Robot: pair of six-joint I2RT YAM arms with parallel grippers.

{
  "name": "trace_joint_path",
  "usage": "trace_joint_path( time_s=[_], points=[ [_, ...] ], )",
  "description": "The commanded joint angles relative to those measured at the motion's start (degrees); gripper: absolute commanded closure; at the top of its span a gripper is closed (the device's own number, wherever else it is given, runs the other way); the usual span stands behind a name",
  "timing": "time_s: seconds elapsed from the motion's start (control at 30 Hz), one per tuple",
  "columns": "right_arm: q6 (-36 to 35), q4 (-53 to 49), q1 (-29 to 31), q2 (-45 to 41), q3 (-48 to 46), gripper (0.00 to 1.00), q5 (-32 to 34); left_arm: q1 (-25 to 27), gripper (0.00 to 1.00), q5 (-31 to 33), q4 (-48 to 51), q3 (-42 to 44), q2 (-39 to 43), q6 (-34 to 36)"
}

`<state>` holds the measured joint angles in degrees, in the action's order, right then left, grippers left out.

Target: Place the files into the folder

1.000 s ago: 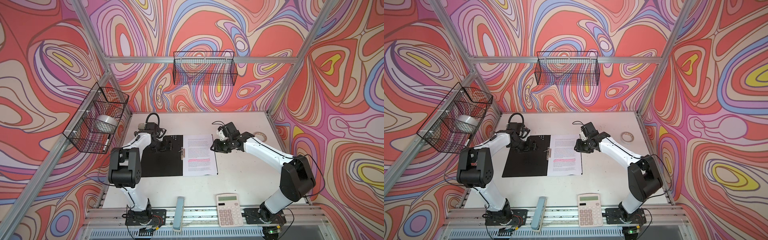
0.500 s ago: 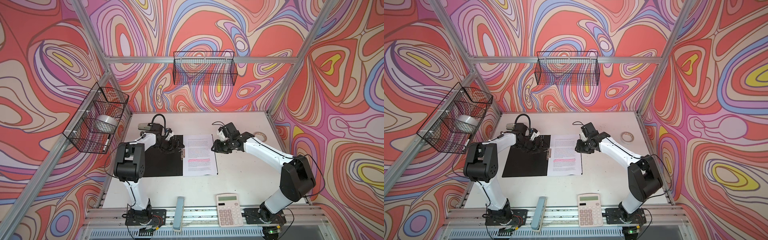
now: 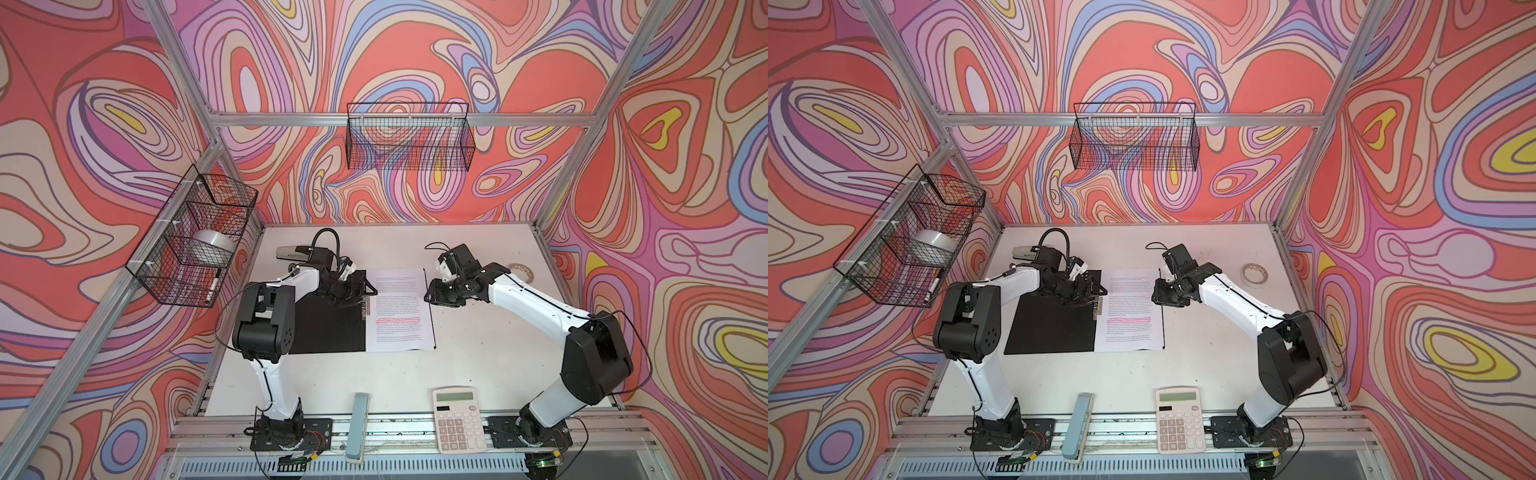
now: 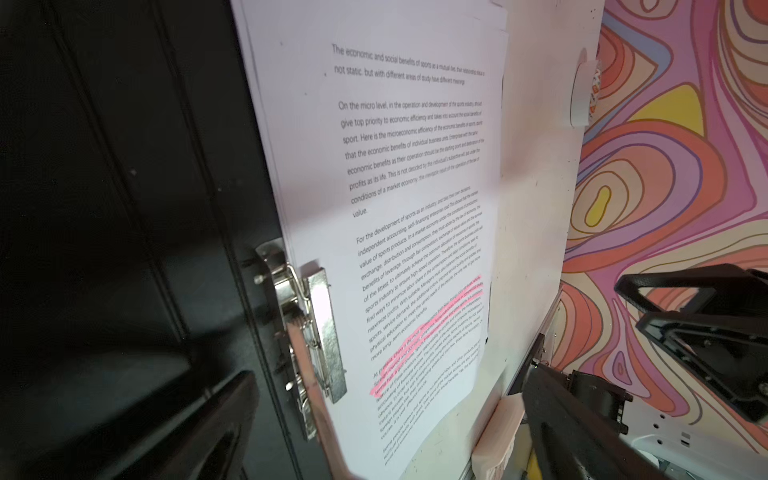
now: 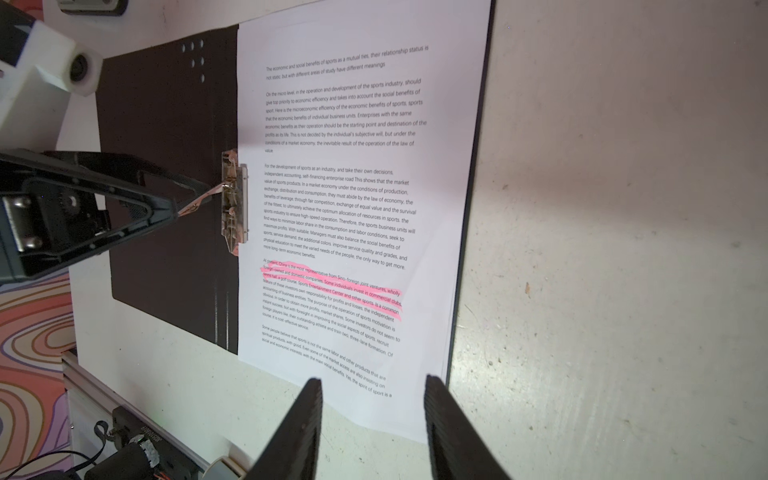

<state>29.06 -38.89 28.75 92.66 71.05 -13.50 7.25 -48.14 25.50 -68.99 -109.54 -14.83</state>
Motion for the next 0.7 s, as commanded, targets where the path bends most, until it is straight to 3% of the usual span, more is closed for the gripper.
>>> trace_joint_path(
  time_s=[0.0,0.67],
  points=[
    [0.0,-1.0,0.3,-1.8,1.4,0.57,1.0,0.4,0.0,0.3,-0.6,0.6,0.7,-0.6],
    [-0.3,-1.7,0.3,-2.9,1.0,0.57,2.2,6.1,0.0,-1.2,-3.7,0.3,-1.5,-6.7]
  ],
)
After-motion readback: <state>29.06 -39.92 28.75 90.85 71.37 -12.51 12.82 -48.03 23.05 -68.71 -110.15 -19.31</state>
